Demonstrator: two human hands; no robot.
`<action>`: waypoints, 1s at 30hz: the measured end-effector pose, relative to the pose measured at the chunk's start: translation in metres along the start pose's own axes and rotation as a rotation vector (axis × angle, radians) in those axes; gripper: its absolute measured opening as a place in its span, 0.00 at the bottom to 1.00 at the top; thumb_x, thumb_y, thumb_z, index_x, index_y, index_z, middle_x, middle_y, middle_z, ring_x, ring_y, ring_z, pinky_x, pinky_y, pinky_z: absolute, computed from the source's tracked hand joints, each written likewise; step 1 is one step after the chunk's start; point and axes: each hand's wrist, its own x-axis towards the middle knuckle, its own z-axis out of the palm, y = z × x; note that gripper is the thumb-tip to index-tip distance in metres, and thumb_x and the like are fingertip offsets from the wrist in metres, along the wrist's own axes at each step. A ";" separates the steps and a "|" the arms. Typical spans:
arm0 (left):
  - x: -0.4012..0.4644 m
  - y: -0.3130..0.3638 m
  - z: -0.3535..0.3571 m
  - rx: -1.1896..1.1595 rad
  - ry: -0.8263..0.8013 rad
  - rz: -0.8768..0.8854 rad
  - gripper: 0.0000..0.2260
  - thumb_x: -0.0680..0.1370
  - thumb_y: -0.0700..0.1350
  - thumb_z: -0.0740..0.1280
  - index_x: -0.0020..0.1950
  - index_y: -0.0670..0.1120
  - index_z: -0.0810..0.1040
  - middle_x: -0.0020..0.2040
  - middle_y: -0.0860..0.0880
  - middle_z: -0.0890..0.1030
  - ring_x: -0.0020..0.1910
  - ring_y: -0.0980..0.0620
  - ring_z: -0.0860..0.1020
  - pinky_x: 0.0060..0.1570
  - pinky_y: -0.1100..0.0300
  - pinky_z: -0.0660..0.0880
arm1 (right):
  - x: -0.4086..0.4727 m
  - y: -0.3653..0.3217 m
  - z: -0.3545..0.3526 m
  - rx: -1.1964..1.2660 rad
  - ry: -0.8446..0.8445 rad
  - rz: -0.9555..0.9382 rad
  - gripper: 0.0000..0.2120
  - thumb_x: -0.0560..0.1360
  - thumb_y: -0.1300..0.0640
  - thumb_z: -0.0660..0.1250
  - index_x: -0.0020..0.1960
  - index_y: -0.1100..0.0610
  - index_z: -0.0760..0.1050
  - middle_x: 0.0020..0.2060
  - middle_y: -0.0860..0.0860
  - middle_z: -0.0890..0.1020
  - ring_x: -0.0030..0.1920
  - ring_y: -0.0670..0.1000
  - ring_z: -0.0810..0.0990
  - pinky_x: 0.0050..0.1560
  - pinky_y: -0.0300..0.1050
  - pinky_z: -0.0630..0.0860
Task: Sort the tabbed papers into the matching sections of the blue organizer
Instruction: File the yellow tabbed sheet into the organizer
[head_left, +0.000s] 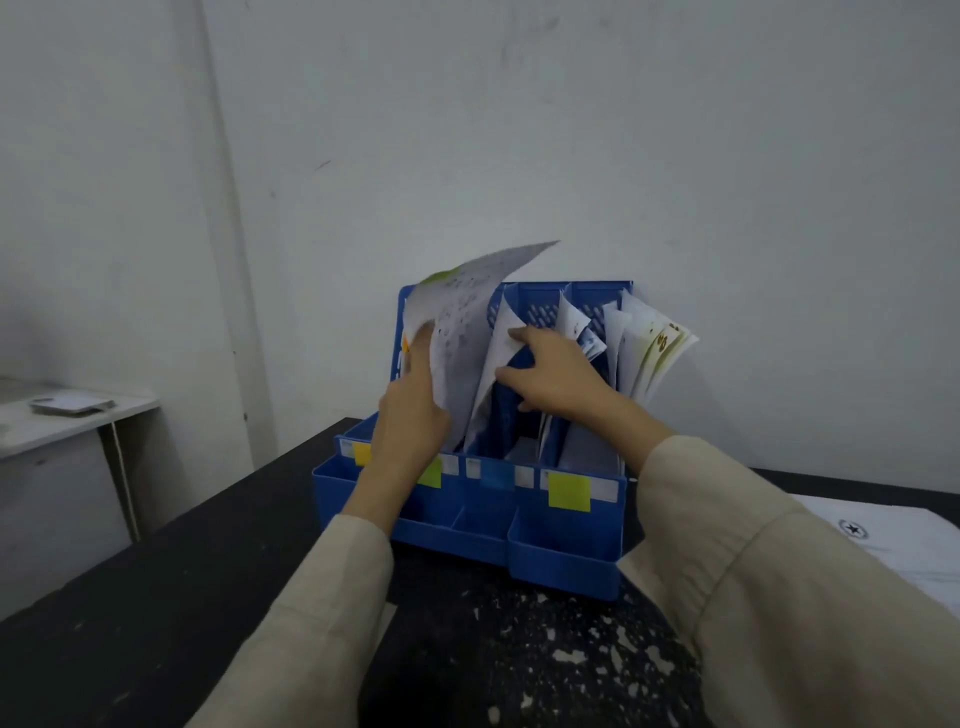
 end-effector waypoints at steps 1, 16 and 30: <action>-0.001 -0.004 0.003 0.028 -0.043 -0.002 0.38 0.75 0.30 0.58 0.77 0.54 0.44 0.49 0.34 0.76 0.32 0.46 0.70 0.30 0.54 0.66 | 0.000 0.000 0.001 0.009 0.001 0.001 0.25 0.76 0.59 0.64 0.71 0.65 0.63 0.67 0.61 0.67 0.60 0.62 0.74 0.60 0.55 0.73; 0.002 -0.010 0.030 -0.015 -0.058 0.093 0.19 0.81 0.40 0.57 0.72 0.43 0.61 0.51 0.36 0.79 0.47 0.38 0.79 0.46 0.49 0.76 | -0.002 0.000 0.006 0.068 0.048 -0.034 0.22 0.76 0.62 0.63 0.68 0.64 0.66 0.64 0.62 0.70 0.53 0.59 0.76 0.52 0.56 0.77; 0.000 -0.016 0.029 0.154 -0.506 -0.071 0.15 0.78 0.34 0.56 0.34 0.47 0.63 0.48 0.38 0.78 0.42 0.44 0.72 0.39 0.58 0.65 | 0.003 0.005 0.013 0.088 0.030 -0.048 0.26 0.75 0.61 0.64 0.72 0.62 0.63 0.68 0.59 0.67 0.55 0.59 0.75 0.58 0.57 0.75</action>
